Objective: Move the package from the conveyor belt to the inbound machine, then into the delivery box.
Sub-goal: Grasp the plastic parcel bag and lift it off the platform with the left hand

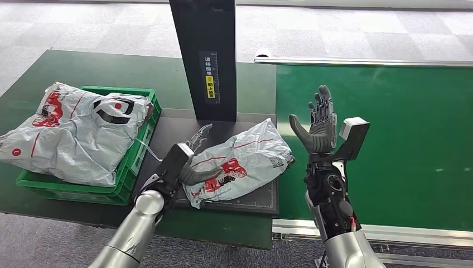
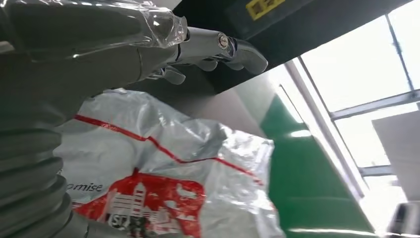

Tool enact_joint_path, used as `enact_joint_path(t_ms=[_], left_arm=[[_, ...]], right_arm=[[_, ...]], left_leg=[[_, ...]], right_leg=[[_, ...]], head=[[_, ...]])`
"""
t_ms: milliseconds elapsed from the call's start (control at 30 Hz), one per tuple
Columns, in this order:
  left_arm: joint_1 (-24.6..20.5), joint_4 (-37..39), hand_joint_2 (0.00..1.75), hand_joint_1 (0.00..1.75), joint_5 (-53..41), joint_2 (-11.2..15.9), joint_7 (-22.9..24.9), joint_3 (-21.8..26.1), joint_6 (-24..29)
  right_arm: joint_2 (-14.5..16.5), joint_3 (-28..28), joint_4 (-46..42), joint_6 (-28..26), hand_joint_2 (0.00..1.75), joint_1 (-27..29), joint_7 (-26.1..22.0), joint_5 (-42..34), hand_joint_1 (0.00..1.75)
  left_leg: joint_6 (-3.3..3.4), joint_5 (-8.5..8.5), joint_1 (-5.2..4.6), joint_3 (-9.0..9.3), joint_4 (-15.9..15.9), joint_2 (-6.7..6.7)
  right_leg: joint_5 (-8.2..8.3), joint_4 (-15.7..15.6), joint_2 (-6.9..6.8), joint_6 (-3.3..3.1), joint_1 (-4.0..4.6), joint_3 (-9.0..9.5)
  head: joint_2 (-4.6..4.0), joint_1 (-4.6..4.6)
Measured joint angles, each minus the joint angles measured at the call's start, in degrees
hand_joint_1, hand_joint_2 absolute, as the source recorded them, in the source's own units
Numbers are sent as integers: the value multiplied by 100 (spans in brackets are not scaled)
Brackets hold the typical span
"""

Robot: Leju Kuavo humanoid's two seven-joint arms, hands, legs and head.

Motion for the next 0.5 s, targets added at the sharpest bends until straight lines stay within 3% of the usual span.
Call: enact_joint_path(t_ms=[200,367,400,500], left_arm=[[-233,697,175,0,-1056,4,607,-460,465],[-344,987,175,0,-1692,7,896,-701,431],[-371,1028,175,9,-1828,6,995,-734,439],[-449,1157,175,137,-2156,-9,1193,-799,470]], right_arm=[[-2,136,51,-81,175,4,-174,369,0],[1,215,-27,-368,175,51,-311,637,0],[1,224,-50,-367,175,71,-275,653,0],[1,237,-71,-259,175,128,-214,709,0]], left_leg=[[0,0,0,0,0,-1],[0,0,0,0,0,-4],[0,0,0,0,0,-4],[0,0,0,4,0,-5]], right_leg=[[0,0,0,0,0,-1],[-1,0,0,1,0,2],[-1,0,0,1,0,3],[-1,0,-1,1,0,9]], head=[[0,0],[0,0],[0,0],[0,0]])
